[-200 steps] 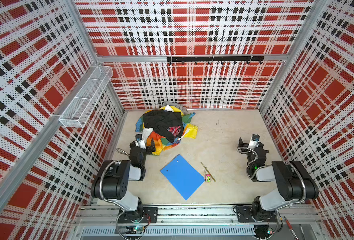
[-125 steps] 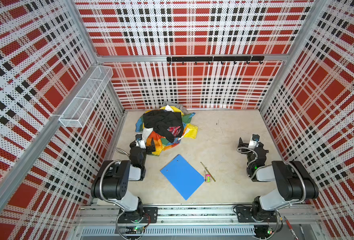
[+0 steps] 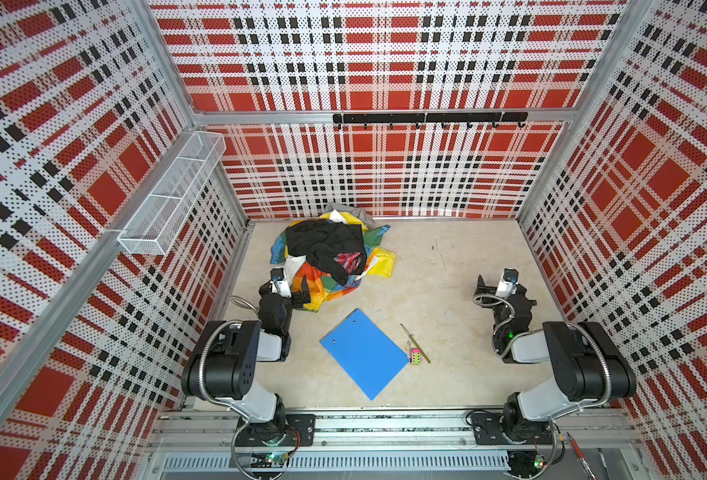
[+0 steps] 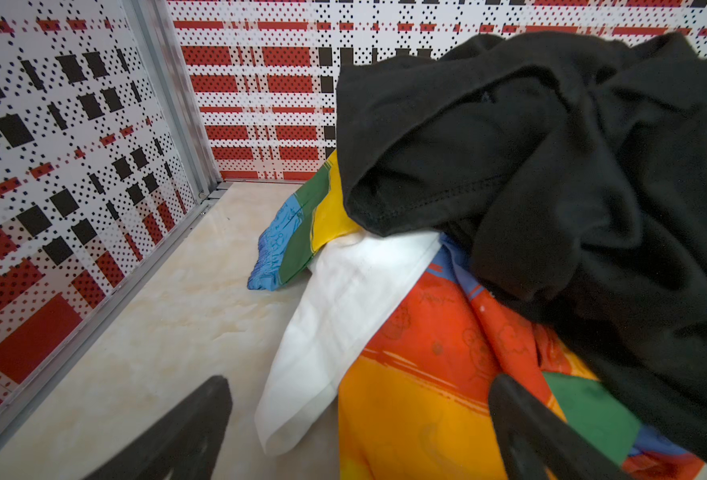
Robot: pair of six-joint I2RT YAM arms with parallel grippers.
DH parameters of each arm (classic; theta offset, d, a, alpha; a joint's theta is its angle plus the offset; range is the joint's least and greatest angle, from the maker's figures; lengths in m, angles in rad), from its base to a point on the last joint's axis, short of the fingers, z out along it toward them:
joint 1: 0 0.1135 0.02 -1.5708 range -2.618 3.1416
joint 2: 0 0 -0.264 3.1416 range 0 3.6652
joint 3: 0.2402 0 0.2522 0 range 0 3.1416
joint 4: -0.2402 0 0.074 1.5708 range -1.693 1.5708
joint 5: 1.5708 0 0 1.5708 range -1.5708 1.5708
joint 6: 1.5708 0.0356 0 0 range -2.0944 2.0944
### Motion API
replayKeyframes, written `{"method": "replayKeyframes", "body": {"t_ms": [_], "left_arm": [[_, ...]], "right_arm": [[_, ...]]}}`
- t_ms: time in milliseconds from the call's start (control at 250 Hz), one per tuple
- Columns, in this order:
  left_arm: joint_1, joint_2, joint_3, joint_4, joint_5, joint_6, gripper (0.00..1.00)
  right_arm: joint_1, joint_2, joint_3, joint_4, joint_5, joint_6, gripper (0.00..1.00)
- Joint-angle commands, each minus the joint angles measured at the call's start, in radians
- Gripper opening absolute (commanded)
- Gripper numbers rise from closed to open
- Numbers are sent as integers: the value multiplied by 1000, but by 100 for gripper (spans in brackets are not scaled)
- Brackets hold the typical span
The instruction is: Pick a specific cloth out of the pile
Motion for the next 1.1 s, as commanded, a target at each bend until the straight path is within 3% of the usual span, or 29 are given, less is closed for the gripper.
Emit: {"method": "replayKeyframes", "body": {"t_ms": [0, 408, 556, 668, 780, 864, 1097], "left_arm": [[1, -10, 3, 18, 6, -6, 99], [-1, -24, -21, 56, 24, -1, 99], [-40, -106, -60, 58, -66, 18, 99], [-103, -235, -29, -99, -163, 59, 99], [-147, -424, 57, -368, -197, 38, 99], [-157, -528, 132, -550, -190, -65, 99], [-161, -639, 263, -880, -94, -303, 99]], "right_arm": [[5, -3, -3, 53, 8, 1, 100], [5, -4, -43, 132, 4, 6, 100], [5, -55, -78, 155, 27, 10, 100], [6, -148, -119, 152, 52, 15, 100], [19, -346, -76, -112, 66, 21, 100], [38, -483, 6, -364, 45, 57, 100], [114, -683, 241, -815, -22, 209, 100]]}}
